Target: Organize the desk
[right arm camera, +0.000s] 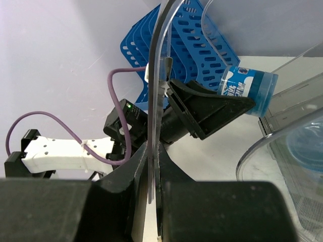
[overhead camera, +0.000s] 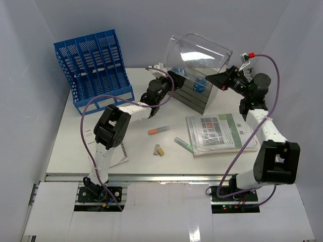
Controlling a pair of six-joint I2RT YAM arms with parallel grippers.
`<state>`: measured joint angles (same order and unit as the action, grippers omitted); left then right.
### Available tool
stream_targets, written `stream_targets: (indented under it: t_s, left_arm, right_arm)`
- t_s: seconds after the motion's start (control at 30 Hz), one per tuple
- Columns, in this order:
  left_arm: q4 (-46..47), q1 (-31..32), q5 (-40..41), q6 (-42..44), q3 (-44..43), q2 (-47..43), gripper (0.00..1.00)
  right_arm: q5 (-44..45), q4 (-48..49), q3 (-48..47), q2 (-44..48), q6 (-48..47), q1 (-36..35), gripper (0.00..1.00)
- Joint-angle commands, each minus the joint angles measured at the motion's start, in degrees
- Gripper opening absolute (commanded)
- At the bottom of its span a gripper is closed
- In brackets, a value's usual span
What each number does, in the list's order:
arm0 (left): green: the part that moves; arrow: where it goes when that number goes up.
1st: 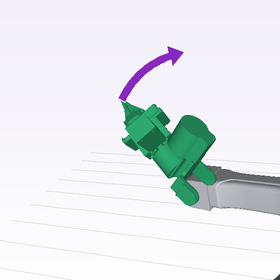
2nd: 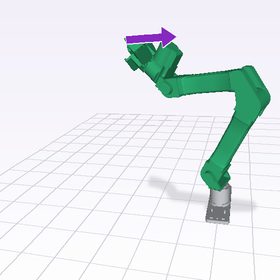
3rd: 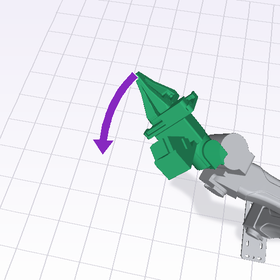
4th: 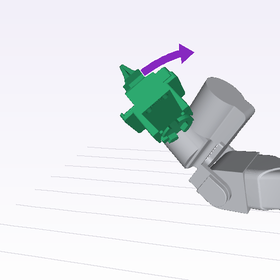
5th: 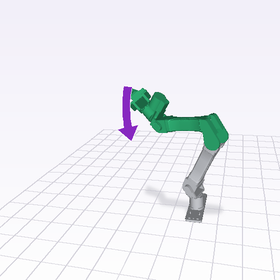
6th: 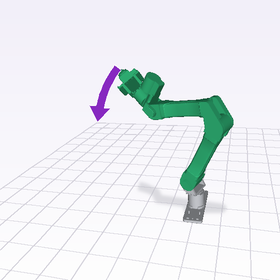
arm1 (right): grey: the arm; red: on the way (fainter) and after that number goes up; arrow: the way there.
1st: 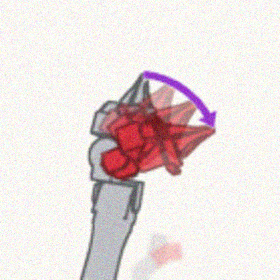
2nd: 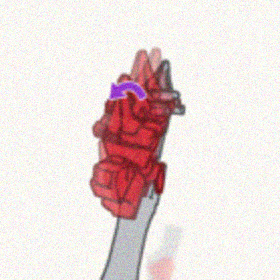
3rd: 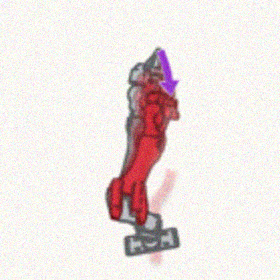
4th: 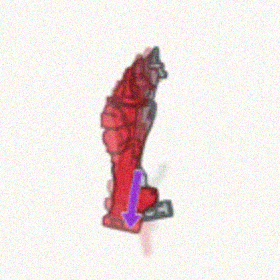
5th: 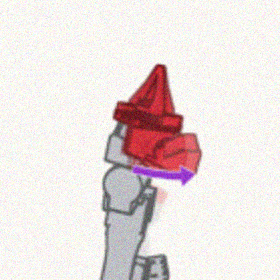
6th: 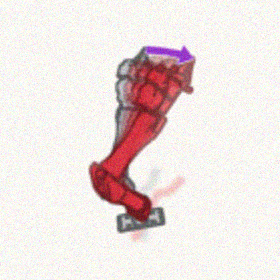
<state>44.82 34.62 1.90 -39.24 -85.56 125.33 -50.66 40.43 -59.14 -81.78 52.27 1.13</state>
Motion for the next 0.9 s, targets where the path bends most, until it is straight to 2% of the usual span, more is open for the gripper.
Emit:
stream_targets:
  t_s: [0.0, 0.07, 0.13, 0.27, 0.43, 0.57, 0.87]
  left_arm:
    - [-5.83, 0.40, 2.82, 2.24, -3.50, -1.79, 0.60]
    - [-6.60, 0.79, 2.99, 2.96, -3.41, -2.20, 0.73]
    - [-7.04, 1.11, 3.27, 3.87, -3.21, -2.74, 0.82]
    - [-8.20, 1.42, 3.08, 4.89, -3.86, -3.42, 0.93]
    - [-8.88, 1.51, 2.41, 4.72, -3.94, -4.13, 0.94]
    - [-7.72, 1.63, 1.98, 5.15, -0.74, -6.15, 0.94]
    - [-1.14, 2.12, 0.70, 11.04, 19.13, -16.73, 0.94]
  right_arm:
    - [0.45, 5.18, -0.71, 2.85, -0.42, 0.19, 0.12]
    - [0.51, 5.23, -0.71, 2.82, -0.42, 0.19, 0.12]
    - [0.56, 5.18, -0.71, 2.76, -0.42, 0.19, 0.12]
    - [0.58, 4.92, -0.80, 2.59, -0.59, 0.19, 0.12]
    - [0.68, 4.60, -0.83, 2.68, -0.73, 0.19, 0.12]
    - [0.65, 4.28, -0.93, 2.80, -1.02, 0.19, 0.12]
    - [1.14, 2.59, -0.89, 2.85, -2.82, 0.19, 0.13]
